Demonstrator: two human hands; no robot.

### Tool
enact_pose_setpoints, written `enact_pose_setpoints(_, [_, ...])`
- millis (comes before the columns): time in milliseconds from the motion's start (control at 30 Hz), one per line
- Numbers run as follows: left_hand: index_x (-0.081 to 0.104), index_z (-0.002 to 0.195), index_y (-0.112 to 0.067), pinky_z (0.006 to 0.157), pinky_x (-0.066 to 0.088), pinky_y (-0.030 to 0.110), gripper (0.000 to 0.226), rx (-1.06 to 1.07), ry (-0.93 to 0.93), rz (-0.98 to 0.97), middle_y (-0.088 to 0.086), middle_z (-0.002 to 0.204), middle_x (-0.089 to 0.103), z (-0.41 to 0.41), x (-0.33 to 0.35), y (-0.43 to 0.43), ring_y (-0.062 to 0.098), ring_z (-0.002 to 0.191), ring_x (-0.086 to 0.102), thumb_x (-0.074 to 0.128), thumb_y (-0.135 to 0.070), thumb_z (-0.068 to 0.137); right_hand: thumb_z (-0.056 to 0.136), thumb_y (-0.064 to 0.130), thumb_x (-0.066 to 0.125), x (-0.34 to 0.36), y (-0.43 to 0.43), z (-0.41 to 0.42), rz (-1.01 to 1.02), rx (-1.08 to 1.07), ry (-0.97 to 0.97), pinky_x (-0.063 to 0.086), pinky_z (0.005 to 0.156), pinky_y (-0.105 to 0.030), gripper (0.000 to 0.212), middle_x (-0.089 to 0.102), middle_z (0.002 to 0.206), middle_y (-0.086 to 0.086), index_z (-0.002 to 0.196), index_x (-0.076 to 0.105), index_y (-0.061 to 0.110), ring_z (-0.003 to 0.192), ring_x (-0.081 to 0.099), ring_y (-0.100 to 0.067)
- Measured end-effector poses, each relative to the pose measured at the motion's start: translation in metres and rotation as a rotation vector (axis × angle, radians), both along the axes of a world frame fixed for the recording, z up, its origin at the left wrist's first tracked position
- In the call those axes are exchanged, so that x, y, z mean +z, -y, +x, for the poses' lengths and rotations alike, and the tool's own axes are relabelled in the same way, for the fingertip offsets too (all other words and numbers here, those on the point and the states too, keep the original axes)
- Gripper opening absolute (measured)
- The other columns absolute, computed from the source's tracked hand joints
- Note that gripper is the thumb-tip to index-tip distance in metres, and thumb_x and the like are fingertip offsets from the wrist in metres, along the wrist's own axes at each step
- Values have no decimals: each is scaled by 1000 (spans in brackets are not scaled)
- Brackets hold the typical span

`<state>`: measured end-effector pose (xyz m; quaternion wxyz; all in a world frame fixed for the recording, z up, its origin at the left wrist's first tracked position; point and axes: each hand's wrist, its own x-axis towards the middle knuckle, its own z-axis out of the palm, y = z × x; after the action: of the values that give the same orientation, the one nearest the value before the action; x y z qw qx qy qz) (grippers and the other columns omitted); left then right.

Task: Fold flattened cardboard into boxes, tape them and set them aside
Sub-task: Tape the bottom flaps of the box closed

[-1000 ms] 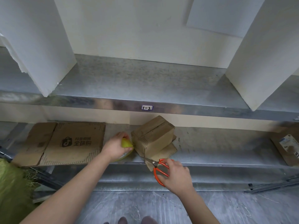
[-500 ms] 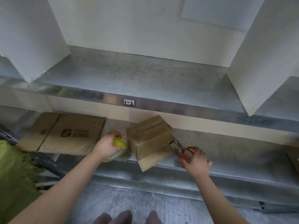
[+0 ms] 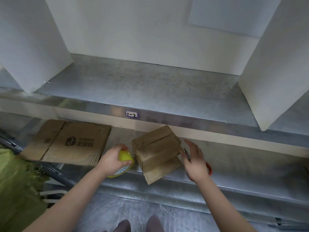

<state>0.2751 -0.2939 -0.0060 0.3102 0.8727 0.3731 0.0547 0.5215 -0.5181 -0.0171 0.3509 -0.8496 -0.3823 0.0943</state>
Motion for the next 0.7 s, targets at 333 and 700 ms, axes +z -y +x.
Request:
enact_pose_setpoints(333, [56, 105, -22, 77, 44, 28, 47, -2, 50, -84, -3, 104, 60, -10, 9, -6, 17, 94, 56, 83, -35, 69, 91, 42, 60, 27, -50, -31, -87, 2, -256, 35, 93, -21, 42, 39, 145, 7, 132, 51, 40, 129, 45, -17])
enact_pose_setpoints(700, [55, 108, -24, 77, 42, 25, 46, -194, -57, -8, -7, 109, 56, -16, 24, -37, 17, 99, 56, 80, -37, 71, 94, 43, 56, 22, -41, -68, -166, -134, -230, 31, 110, -32, 51, 30, 154, -5, 143, 44, 37, 139, 36, -25])
